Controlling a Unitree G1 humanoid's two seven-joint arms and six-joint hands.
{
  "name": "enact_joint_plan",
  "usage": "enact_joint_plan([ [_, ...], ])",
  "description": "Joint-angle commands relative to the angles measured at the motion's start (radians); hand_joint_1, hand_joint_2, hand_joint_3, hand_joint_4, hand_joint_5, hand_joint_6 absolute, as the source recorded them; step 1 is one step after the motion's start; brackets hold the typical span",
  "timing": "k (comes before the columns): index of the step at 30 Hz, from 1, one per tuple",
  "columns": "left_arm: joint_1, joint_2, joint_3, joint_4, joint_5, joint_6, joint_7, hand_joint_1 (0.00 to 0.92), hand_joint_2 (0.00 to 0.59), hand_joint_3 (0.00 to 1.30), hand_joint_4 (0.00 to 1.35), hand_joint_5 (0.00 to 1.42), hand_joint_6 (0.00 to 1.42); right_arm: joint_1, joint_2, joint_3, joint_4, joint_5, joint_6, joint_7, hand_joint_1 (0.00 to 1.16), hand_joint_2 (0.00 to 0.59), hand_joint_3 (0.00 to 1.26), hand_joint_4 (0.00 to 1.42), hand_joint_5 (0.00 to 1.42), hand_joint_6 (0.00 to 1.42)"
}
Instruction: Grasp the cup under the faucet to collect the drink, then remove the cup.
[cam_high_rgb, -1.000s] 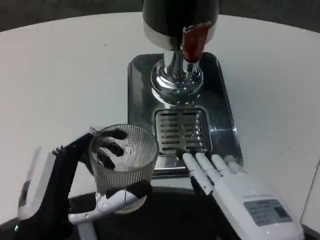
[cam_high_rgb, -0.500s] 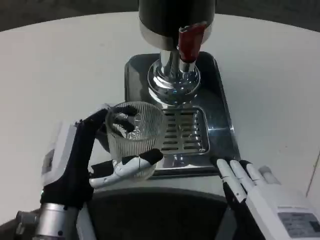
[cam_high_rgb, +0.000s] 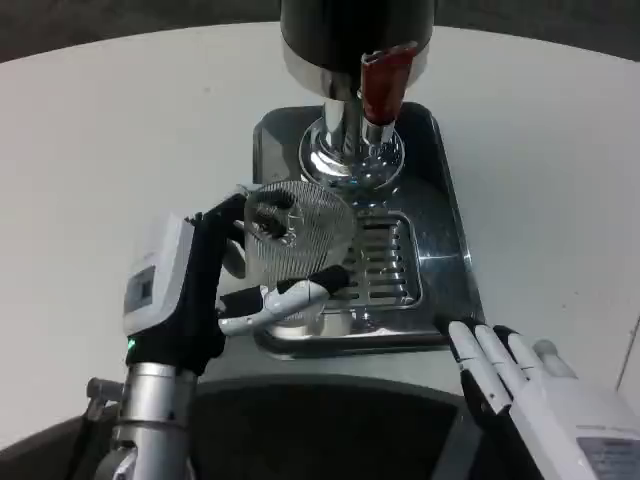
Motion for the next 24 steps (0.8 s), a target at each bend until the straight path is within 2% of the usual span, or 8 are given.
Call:
enact_joint_plan([
  [1, -0.07, -0.011, -0.031, 0.079, 0.02, 0.005, 0.082, 0.55, 0.243, 1.03, 1.11, 1.0, 0.97, 0.045, 0.0, -0.018, -0.029, 0.02, -0.02, -0.021, 0.61, 0.326, 0.0, 0.0, 0.0, 0.0],
  [11, -0.172, -0.03, -0.1, 0.233, 0.052, 0.026, 0.206, 0.545, 0.241, 1.03, 1.1, 1.0, 0.97, 0.105, -0.001, -0.057, -0.052, 0.069, -0.038, -0.033, 0.62, 0.33, 0.0, 0.0, 0.0, 0.0],
  [19, -0.261, -0.051, -0.154, 0.354, 0.06, 0.042, 0.292, 0.528, 0.245, 1.04, 1.1, 1.01, 1.02, 0.123, -0.002, -0.105, -0.056, 0.118, -0.052, -0.035, 0.63, 0.326, 0.0, 0.0, 0.0, 0.0],
  [24, -0.322, -0.067, -0.184, 0.427, 0.056, 0.046, 0.331, 0.526, 0.245, 1.04, 1.1, 1.03, 1.1, 0.146, 0.0, -0.14, -0.056, 0.152, -0.074, -0.043, 0.63, 0.325, 0.0, 0.0, 0.0, 0.0],
])
